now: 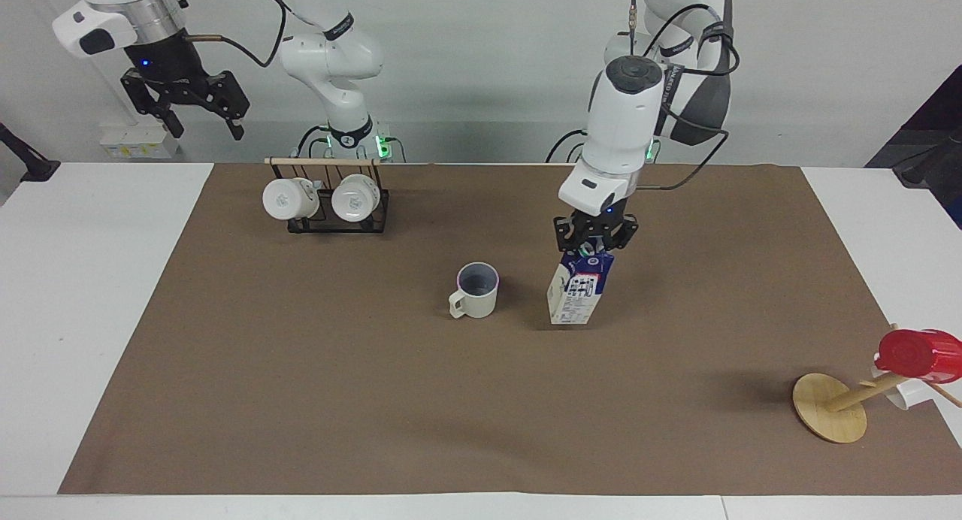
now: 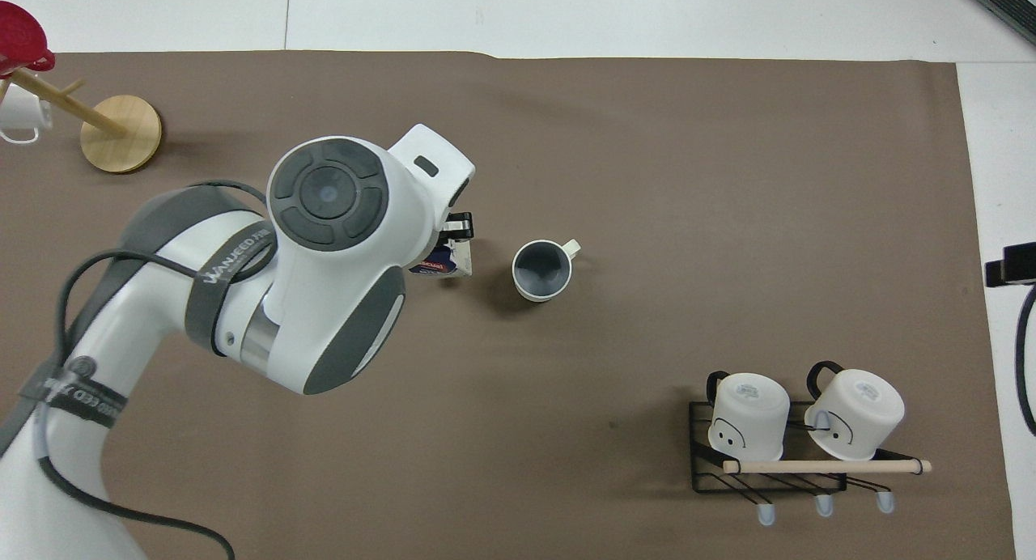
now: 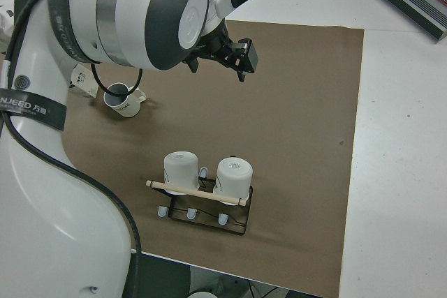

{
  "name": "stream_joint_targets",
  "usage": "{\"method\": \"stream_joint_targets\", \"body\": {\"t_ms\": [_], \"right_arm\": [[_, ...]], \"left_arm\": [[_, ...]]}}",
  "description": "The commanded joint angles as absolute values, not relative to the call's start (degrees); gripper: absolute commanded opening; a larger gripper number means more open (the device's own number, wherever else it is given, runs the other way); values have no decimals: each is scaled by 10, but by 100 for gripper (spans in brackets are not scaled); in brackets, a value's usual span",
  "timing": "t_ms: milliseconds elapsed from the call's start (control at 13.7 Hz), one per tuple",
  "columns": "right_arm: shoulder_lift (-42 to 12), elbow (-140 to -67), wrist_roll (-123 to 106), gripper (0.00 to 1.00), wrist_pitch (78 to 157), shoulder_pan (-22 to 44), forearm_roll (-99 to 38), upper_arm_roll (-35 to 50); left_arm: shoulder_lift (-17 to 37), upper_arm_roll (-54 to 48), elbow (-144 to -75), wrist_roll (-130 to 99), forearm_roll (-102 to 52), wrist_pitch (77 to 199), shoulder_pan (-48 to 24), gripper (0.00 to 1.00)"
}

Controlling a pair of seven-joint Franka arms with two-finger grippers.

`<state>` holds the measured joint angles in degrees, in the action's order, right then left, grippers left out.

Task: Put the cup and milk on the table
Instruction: 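Carry the milk carton with the left gripper beside the white mug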

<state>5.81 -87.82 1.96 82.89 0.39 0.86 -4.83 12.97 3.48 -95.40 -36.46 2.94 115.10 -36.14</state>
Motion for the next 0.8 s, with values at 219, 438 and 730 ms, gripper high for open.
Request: {"method": "stream_joint_targets", "body": {"t_ms": [219, 438, 730], "right_arm": [[83, -911, 27, 100, 831, 2, 13, -39], [91, -929, 33, 100, 845, 2, 17, -38], [98, -943, 23, 100, 860, 3, 18, -36]], "left_arm": [[162, 44, -931, -403, 40, 1162, -388, 40], [162, 43, -939, -398, 40, 1172, -388, 60], [160, 41, -943, -392, 40, 1183, -389, 100]]}}
